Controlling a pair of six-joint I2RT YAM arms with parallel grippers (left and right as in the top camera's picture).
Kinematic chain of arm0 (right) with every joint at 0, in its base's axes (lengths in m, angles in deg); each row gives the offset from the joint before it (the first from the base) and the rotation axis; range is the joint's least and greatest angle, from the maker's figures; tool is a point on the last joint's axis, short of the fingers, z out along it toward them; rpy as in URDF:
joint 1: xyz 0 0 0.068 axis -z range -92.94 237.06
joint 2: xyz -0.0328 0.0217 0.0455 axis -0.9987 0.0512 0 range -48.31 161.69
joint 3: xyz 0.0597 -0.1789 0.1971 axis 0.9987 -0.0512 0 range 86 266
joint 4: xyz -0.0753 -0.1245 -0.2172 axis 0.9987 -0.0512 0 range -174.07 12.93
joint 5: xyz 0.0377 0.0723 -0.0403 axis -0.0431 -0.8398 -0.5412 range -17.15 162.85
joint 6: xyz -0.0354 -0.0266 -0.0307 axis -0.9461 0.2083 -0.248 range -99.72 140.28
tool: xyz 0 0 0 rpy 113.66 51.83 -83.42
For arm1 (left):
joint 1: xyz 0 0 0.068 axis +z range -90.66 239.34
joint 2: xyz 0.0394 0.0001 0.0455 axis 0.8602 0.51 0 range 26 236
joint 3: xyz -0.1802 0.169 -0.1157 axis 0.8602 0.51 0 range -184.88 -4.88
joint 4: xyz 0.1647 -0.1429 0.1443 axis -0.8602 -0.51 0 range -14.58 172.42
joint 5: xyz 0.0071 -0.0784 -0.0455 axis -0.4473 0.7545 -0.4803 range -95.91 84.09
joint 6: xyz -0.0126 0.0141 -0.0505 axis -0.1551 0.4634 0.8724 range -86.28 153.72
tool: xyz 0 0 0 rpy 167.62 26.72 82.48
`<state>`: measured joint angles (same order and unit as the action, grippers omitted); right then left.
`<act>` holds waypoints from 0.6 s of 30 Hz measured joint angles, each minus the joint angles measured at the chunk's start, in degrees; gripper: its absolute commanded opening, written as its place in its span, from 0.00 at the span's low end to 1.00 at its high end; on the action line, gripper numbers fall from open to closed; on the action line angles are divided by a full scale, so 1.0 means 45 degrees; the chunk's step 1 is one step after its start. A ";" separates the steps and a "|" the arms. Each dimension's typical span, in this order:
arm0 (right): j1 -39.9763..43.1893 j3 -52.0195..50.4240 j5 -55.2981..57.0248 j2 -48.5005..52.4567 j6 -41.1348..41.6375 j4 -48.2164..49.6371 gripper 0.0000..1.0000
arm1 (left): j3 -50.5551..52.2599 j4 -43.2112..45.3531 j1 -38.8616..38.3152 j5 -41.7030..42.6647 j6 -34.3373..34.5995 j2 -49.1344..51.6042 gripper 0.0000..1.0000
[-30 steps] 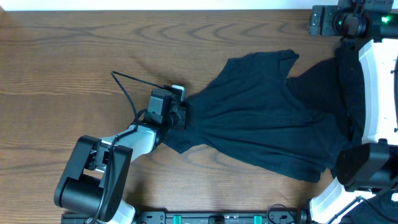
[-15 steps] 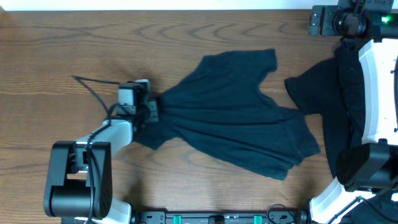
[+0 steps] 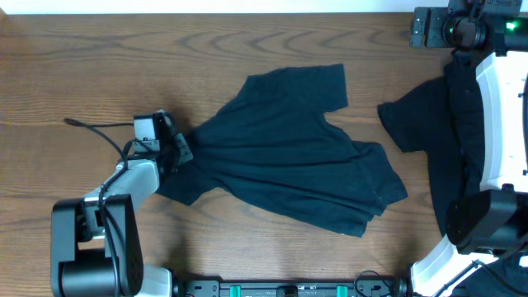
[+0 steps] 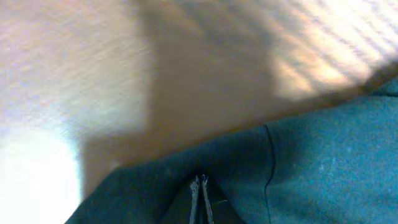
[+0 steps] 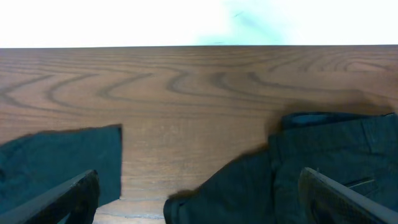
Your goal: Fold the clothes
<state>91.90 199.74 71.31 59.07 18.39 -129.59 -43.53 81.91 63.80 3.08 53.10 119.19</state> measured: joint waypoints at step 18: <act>0.0000 0.0000 0.0000 0.0000 0.0000 -0.0005 0.99 | 0.0408 -0.4347 0.0068 -0.0384 0.0364 -0.8218 0.62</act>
<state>91.90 199.74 71.31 59.07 18.39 -129.61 -41.69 62.35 64.11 1.36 54.74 82.21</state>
